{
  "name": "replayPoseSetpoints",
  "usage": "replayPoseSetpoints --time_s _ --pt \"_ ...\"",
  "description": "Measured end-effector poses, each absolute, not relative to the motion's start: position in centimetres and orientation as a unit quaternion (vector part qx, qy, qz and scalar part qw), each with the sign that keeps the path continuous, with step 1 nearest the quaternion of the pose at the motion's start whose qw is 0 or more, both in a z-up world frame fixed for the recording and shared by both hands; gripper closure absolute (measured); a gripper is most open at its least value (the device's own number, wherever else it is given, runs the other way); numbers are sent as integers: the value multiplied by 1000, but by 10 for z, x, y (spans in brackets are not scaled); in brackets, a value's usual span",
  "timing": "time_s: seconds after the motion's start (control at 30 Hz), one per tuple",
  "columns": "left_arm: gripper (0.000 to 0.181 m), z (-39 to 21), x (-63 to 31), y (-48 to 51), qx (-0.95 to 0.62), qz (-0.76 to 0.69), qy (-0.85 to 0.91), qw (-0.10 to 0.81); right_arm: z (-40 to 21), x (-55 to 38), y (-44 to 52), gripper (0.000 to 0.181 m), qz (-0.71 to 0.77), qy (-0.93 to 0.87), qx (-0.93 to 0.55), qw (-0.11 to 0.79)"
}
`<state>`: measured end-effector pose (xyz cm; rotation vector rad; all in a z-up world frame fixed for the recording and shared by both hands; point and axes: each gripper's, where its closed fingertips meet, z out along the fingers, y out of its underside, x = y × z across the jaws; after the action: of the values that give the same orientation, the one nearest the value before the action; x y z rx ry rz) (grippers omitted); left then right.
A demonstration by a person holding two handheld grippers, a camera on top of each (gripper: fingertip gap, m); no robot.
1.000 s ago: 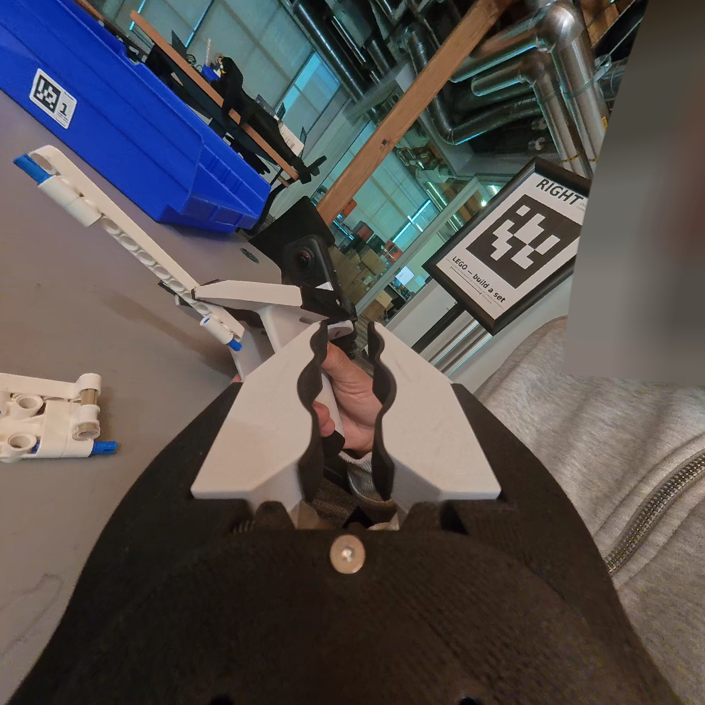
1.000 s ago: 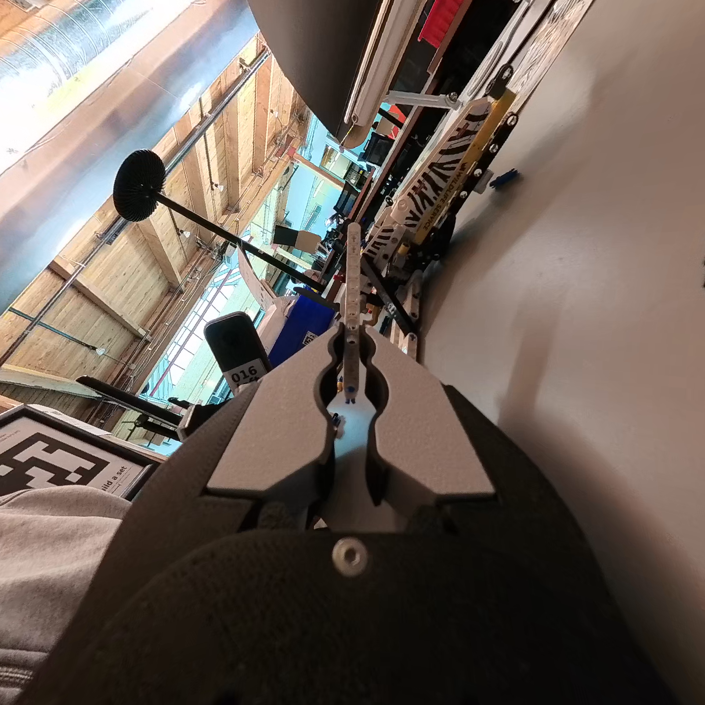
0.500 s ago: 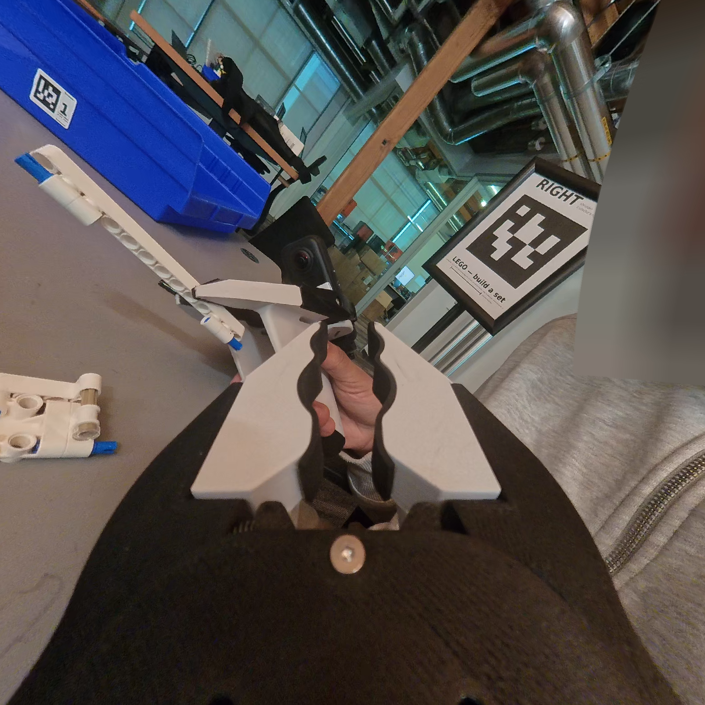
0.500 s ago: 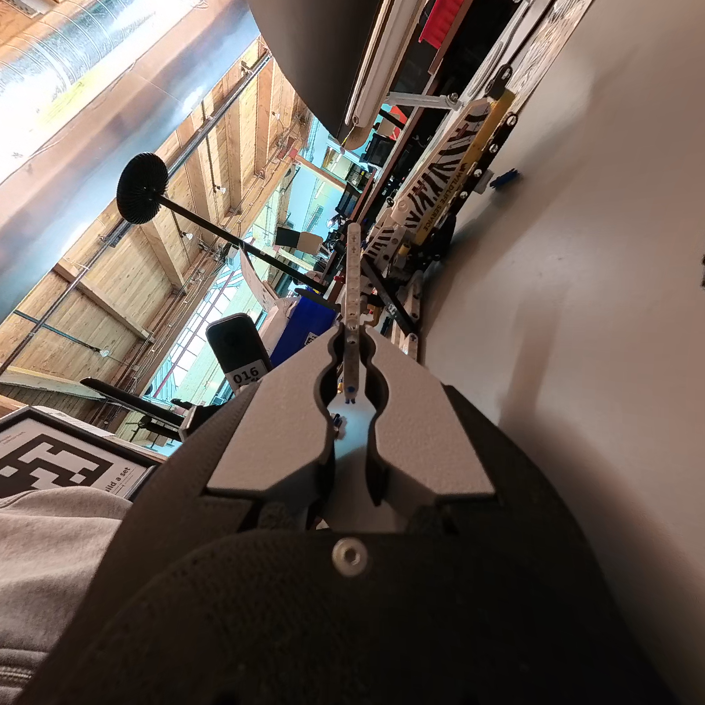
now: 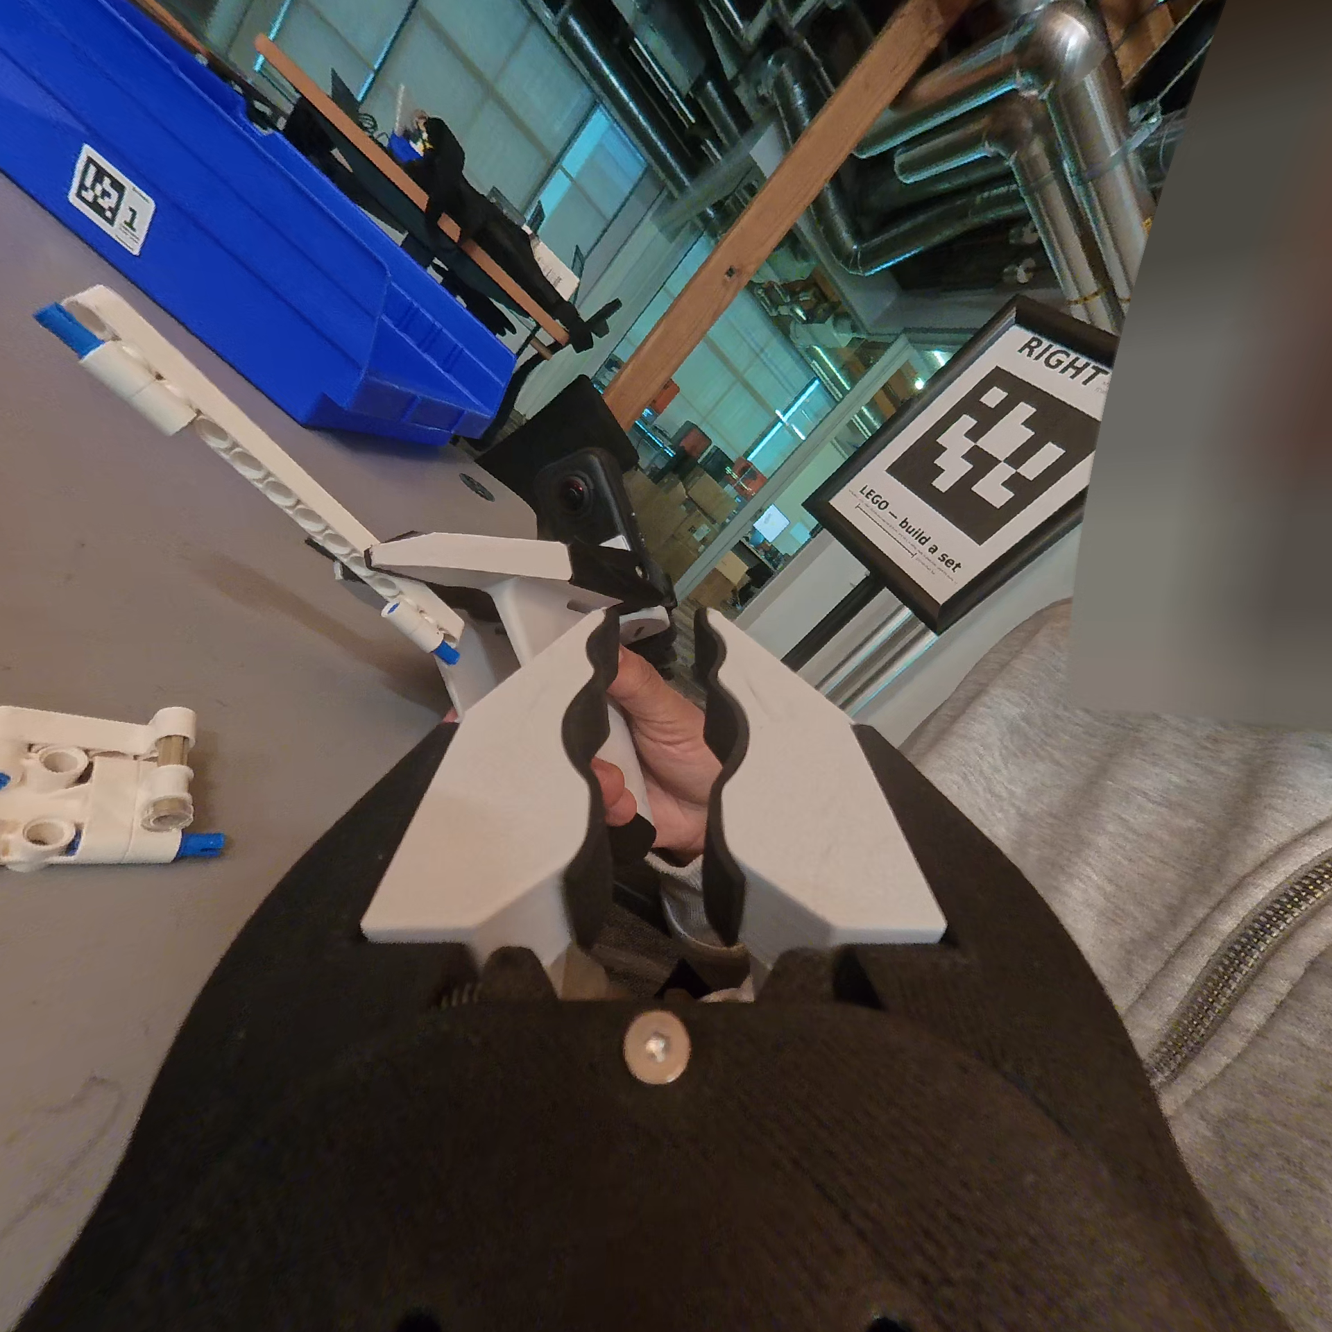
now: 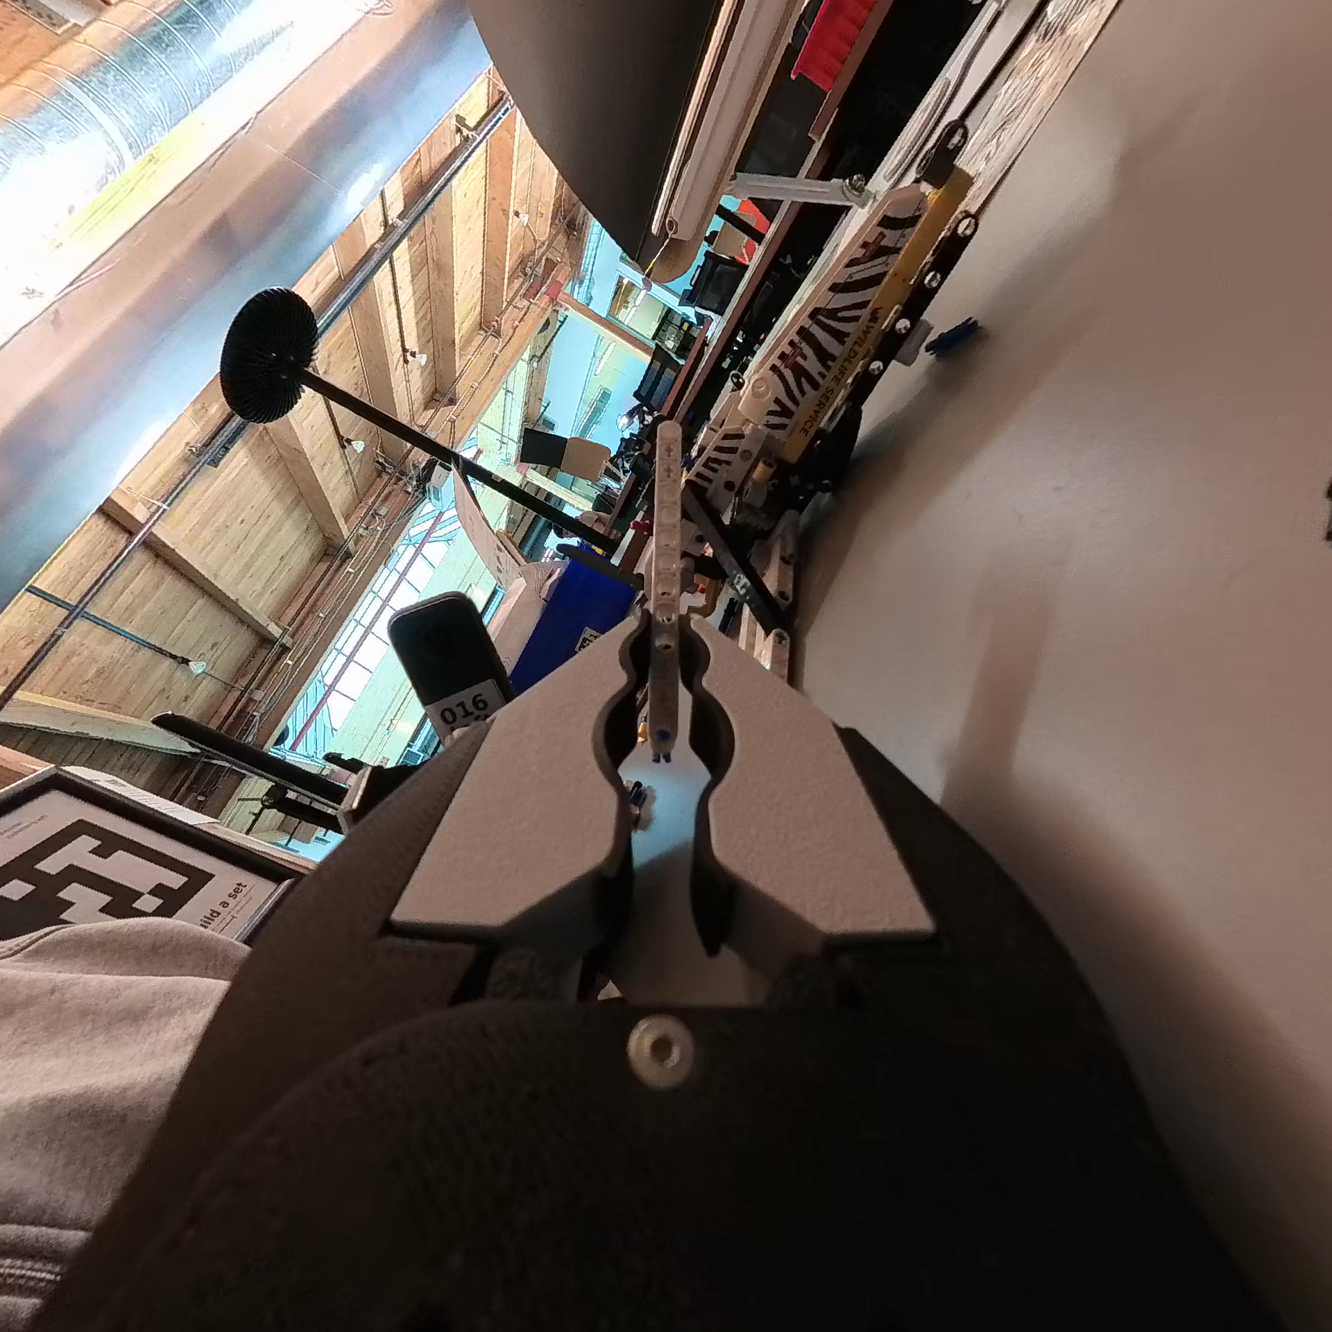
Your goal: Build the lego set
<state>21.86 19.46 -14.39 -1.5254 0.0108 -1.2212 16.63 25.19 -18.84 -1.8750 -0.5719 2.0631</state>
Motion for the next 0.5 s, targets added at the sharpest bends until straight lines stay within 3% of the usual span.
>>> replayPoseSetpoints --time_s 0.1,0.27,0.5 --pt "155 -146 216 194 -668 -480 6 569 -190 167 250 176 716 -201 -654 140" --pt "141 -161 174 205 -761 -293 -11 579 -205 165 239 176 662 -256 -696 108" --pt "121 -207 133 211 -861 -42 53 504 -219 153 242 176 571 -317 -750 105"
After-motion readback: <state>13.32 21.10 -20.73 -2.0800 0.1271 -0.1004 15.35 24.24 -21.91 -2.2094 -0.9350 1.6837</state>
